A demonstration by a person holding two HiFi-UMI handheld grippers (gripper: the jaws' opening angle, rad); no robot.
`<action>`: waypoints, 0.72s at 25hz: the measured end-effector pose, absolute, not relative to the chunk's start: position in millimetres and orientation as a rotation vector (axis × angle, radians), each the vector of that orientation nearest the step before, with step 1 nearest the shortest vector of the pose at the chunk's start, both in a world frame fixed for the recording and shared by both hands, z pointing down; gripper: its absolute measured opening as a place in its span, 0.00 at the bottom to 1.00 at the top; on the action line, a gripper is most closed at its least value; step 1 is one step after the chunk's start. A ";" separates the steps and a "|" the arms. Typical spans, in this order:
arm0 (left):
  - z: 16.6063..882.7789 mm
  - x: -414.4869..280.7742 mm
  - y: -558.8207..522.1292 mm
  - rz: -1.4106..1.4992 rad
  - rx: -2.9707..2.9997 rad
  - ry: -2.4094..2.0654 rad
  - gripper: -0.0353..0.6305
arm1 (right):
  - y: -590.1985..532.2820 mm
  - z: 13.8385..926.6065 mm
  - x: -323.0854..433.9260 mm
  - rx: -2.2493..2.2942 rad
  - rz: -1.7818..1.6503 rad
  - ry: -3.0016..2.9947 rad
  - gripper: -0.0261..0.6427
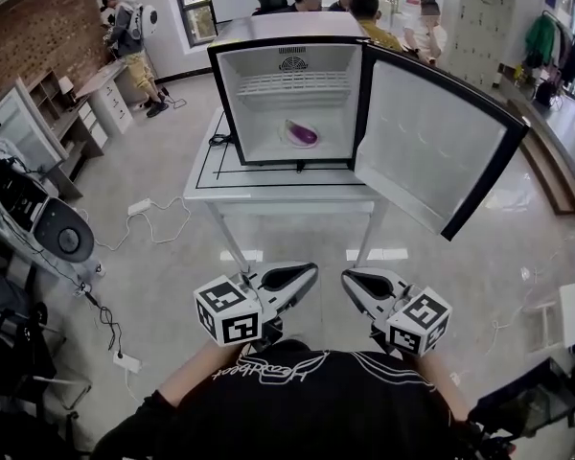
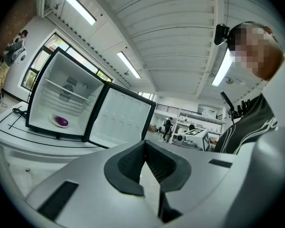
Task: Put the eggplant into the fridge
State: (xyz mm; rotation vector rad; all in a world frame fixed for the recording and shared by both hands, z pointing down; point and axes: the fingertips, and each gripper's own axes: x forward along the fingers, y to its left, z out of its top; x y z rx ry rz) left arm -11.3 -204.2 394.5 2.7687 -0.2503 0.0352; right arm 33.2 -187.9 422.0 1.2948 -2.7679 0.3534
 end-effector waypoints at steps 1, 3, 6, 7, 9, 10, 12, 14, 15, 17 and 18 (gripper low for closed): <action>396.2 -12.0 -203.1 0.042 2.769 -0.247 0.06 | -188.6 423.3 31.9 1.288 0.359 -2.772 0.05; 399.0 -13.0 -200.5 0.046 2.755 -0.249 0.06 | -187.1 425.0 30.4 1.277 0.364 -2.776 0.05; 395.5 -14.3 -196.0 0.050 2.771 -0.263 0.06 | -181.6 423.4 28.0 1.257 0.375 -2.790 0.05; 394.7 -14.8 -195.1 0.054 2.780 -0.266 0.06 | -181.7 424.1 28.1 1.256 0.391 -2.800 0.05; 395.9 -16.2 -192.6 0.056 2.770 -0.263 0.06 | -183.0 428.2 30.0 1.268 0.421 -2.811 0.05; 397.0 -17.4 -191.1 0.054 2.757 -0.262 0.06 | -182.3 430.3 30.0 1.271 0.429 -2.809 0.05; 398.1 -20.1 -189.2 0.052 2.747 -0.271 0.06 | -179.4 432.6 28.3 1.267 0.427 -2.794 0.05; 398.2 -22.2 -187.6 0.056 2.754 -0.286 0.06 | -176.3 432.8 25.9 1.260 0.425 -2.777 0.05; 398.5 -22.9 -186.4 0.057 2.754 -0.291 0.06 | -174.3 432.7 24.8 1.255 0.428 -2.774 0.05; 399.8 -23.1 -183.2 0.057 2.748 -0.295 0.06 | -169.6 432.8 22.7 1.241 0.435 -2.786 0.05; 400.5 -22.5 -181.4 0.060 2.747 -0.294 0.06 | -166.9 432.2 21.9 1.236 0.440 -2.788 0.05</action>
